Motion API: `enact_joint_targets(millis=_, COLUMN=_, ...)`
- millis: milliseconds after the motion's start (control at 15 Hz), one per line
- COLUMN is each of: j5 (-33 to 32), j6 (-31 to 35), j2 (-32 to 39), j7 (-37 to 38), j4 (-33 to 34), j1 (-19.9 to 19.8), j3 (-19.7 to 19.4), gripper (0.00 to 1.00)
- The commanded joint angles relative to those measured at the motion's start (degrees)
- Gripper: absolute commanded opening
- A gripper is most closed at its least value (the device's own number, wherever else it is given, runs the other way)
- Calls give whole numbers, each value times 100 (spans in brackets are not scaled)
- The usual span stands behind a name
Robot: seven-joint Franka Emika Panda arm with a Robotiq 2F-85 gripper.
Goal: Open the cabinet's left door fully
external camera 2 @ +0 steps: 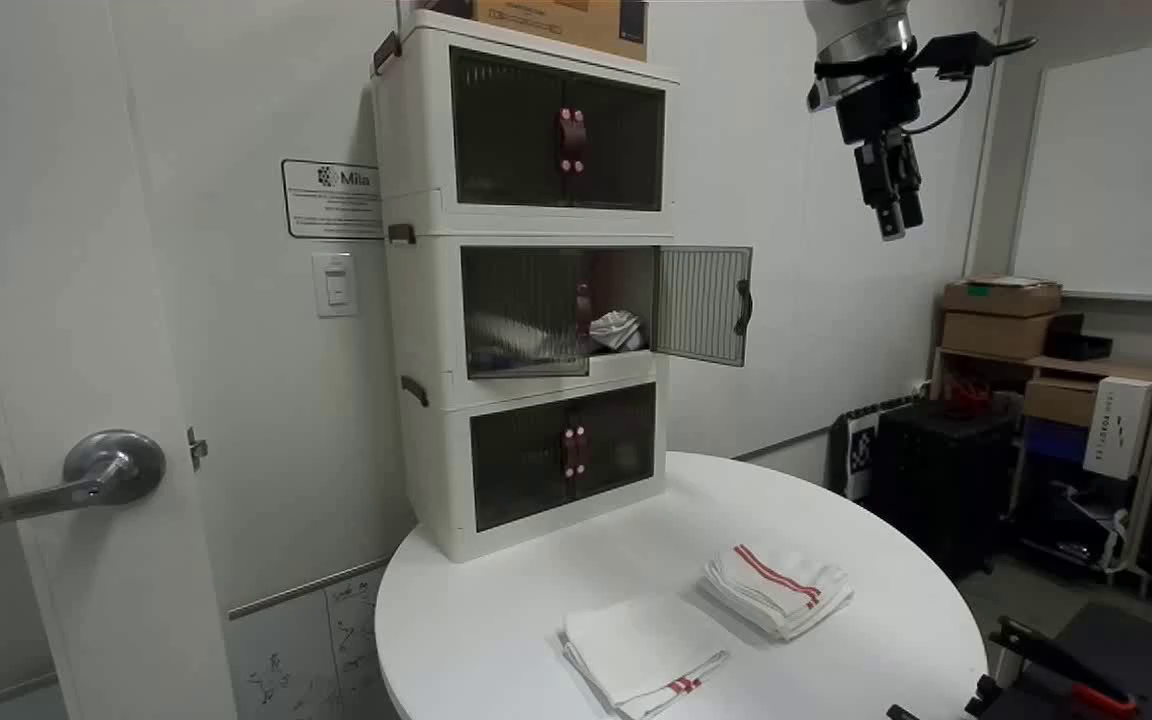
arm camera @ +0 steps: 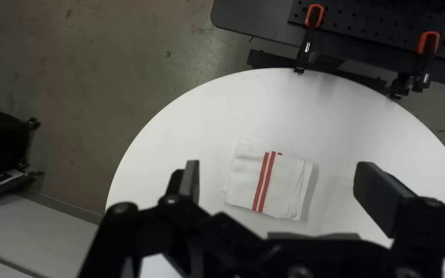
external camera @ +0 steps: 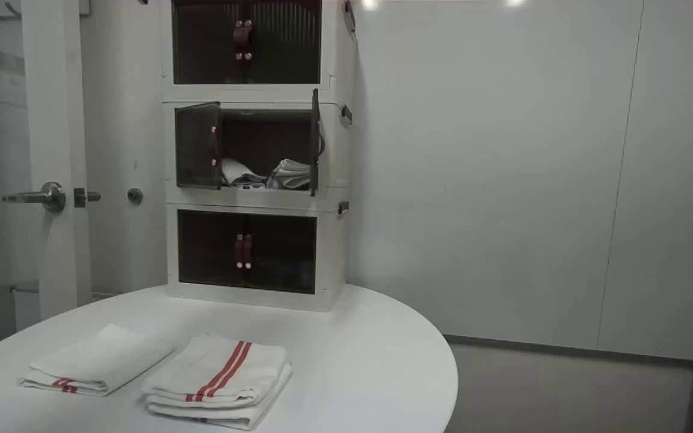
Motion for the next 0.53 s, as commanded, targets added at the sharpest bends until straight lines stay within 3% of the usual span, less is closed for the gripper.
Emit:
enact_joint_targets(millis=0, j5=-25, j6=-26, j2=3, j7=27, j4=17, j1=101, j3=-80, gripper=100)
enact_joint_targets(millis=467, j5=102, j6=918, j2=199, j7=-994, j4=358, j1=413, j3=-217, gripper=100)
